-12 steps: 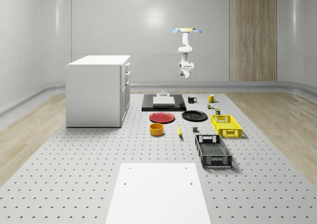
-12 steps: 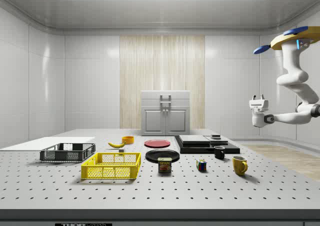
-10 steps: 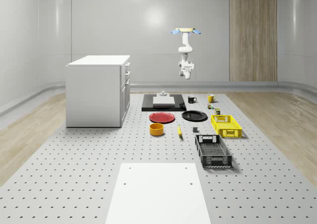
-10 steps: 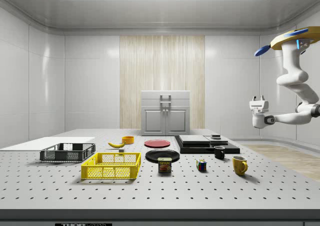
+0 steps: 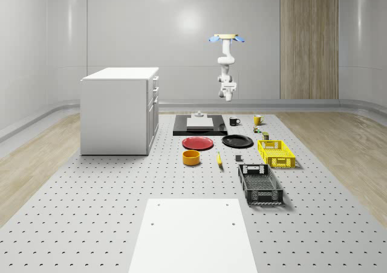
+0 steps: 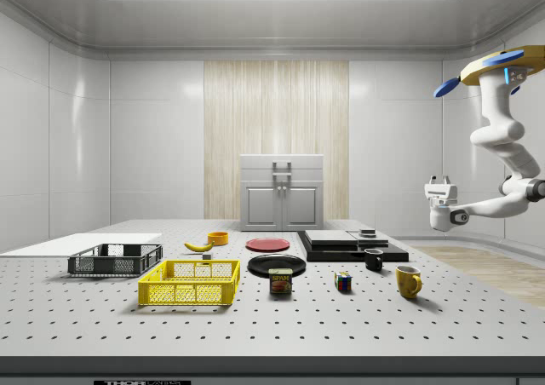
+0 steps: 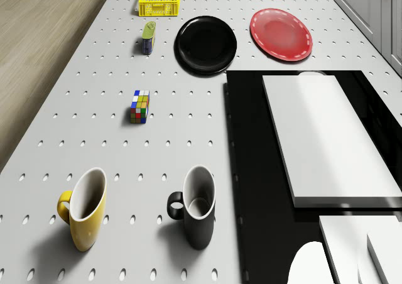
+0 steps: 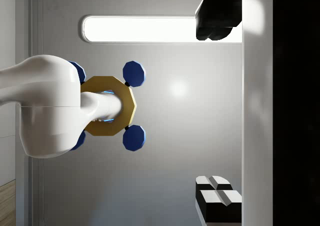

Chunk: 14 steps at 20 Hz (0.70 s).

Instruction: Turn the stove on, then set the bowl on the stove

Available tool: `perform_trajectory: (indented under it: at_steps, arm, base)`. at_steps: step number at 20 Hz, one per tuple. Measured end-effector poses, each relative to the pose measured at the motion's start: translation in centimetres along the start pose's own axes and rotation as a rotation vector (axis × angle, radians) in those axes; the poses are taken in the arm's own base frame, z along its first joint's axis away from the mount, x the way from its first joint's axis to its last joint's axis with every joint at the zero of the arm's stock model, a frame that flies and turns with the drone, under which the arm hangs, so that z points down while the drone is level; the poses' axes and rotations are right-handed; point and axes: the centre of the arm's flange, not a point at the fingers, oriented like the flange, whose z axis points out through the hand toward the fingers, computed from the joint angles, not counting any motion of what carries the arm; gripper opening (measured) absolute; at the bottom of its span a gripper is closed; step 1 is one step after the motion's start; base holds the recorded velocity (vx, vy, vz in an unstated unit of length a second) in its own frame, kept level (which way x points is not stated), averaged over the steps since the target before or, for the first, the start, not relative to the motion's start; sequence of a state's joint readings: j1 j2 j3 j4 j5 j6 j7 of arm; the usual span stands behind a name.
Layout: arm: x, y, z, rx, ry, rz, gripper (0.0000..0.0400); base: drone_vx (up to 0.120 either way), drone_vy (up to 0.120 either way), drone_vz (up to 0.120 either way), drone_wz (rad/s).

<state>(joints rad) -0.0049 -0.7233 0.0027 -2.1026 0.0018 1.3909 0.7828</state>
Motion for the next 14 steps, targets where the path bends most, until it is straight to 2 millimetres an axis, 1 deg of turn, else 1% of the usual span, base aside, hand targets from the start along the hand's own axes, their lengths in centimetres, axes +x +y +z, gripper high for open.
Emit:
perform_trajectory:
  at_steps: [6, 14]
  arm:
    - [0.1, -0.1, -1.4, 0.003, 0.003, 0.000, 0.0400]
    - [0.1, -0.1, -1.8, 0.007, 0.008, 0.000, 0.0400]
  base:
    - [0.000, -0.120, 0.000, 0.000]
    - [0.000, -0.120, 0.000, 0.000]
